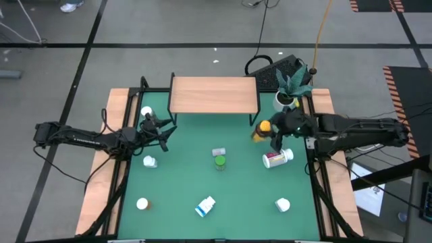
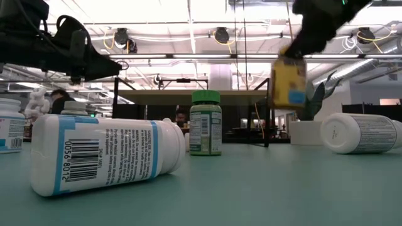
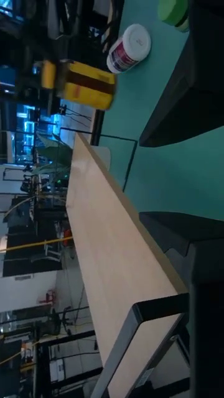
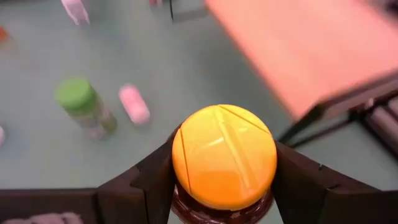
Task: Pick and place medicine bottles onto shelf by color
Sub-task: Put the yellow pill bottle on the shelf
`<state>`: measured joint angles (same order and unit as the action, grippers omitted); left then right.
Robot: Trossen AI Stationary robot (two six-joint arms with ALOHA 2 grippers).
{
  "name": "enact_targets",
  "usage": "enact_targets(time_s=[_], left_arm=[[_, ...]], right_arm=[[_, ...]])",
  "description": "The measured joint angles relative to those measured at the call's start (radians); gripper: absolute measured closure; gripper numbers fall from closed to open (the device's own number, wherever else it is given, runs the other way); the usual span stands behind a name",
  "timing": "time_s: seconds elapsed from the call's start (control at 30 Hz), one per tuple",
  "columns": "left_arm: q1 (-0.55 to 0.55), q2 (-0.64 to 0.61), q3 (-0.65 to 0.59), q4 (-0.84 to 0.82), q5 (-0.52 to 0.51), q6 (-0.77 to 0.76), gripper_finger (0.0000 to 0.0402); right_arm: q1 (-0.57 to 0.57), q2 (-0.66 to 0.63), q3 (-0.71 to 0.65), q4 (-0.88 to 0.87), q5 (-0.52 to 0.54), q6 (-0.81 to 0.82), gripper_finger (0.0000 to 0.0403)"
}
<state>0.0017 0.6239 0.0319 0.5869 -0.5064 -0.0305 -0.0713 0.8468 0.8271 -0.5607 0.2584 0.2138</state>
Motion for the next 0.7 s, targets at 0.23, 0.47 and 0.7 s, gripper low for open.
enact_targets(time_s=[0.23, 0.47, 0.7], left_arm=[[0.0, 0.0, 0.0, 0.024, 0.0, -0.028, 0.0217], [0.0, 0.0, 0.0, 0.044, 0.0, -0.025, 0.0217], [0.0, 0.0, 0.0, 0.036, 0.009, -0.025, 0.0217]], right_arm=[[-0.058, 0.098, 0.242, -0.092, 0.002, -0.045, 0.0194], [-0.132, 0.266, 0.489, -0.127, 0.026, -0.213, 0.0193], [-0.239, 0.409, 0.64, -0.032, 0.107, -0.367, 0.0193]])
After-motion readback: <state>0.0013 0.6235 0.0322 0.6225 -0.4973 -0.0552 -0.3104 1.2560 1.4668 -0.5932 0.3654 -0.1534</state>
